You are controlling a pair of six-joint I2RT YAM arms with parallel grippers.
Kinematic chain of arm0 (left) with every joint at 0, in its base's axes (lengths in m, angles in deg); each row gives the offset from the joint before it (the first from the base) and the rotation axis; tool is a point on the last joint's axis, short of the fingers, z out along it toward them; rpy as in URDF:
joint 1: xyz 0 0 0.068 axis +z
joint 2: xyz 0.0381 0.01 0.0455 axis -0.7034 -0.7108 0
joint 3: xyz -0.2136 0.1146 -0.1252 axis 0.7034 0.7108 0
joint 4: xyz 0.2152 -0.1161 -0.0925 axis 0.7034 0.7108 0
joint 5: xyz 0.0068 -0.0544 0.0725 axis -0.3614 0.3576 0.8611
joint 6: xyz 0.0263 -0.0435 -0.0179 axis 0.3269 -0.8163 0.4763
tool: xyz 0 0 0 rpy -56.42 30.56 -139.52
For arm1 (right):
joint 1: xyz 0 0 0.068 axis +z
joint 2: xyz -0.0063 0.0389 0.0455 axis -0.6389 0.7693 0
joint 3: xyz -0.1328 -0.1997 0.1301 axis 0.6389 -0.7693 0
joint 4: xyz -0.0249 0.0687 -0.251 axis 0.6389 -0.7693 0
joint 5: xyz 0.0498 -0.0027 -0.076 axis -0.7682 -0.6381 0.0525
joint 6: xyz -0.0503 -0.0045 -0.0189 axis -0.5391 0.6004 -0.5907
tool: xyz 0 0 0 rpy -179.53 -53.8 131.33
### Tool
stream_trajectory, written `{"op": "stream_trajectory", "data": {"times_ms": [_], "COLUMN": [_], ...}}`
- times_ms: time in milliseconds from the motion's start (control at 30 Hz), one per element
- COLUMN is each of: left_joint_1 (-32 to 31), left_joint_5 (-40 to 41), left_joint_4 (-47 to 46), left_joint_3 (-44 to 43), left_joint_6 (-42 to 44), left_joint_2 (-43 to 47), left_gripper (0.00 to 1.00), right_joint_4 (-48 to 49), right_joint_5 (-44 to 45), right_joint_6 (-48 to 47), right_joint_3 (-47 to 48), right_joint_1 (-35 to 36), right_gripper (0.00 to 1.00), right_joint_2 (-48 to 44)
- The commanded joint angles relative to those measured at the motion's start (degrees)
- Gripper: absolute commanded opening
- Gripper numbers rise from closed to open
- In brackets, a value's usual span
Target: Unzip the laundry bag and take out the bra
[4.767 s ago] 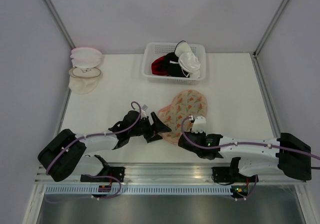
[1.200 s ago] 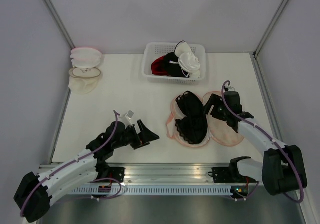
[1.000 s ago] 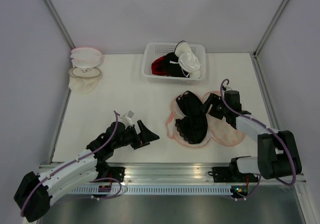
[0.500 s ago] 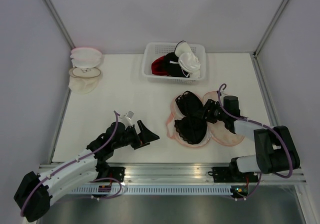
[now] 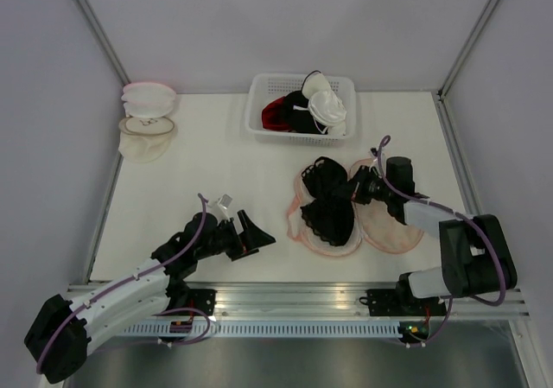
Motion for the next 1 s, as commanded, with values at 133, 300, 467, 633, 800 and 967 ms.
{"op": "stream_trajectory", "data": {"times_ms": [133,300,467,633,800,967], "left_joint_1": [-0.1,-0.1,-0.1,-0.1,0.0,0.1], "left_joint_5": [-1.3,-1.8,-2.0,-2.4,-2.8,-2.3], "left_joint_4": [-2.7,-2.8,-2.5,-2.0,-1.0,2.0], "left_joint_3": [0.3,0.4,0.4,0.6,0.9,1.0], "left_joint_6": [0.1,0.0,-0.1,-0.4,-0.8,-1.1], "left_joint_2": [1.0,1.0,1.6,1.7,2.6,4.8], "left_gripper": [0.99,0.99,0.99,0.99,0.98,0.99], "right_joint_4": [-4.2,-1.6,3.9,11.6,23.5,23.9], "right_joint_5": [-3.2,-3.0,-2.8,-2.1,0.0,4.1], "right_joint_6": [-0.7,2.4,5.5,11.3,17.8,18.8], "right_joint_3": [14.1,23.7,35.4,45.5,55.6,68.3], "right_joint_1": [0.2,0.3,0.2,0.1,0.1,1.0], "right_gripper": [0.00,0.00,0.00,0.00,0.00,0.00], "right_joint_2": [-8.0,-1.8,6.7,16.5,27.2,38.6]}}
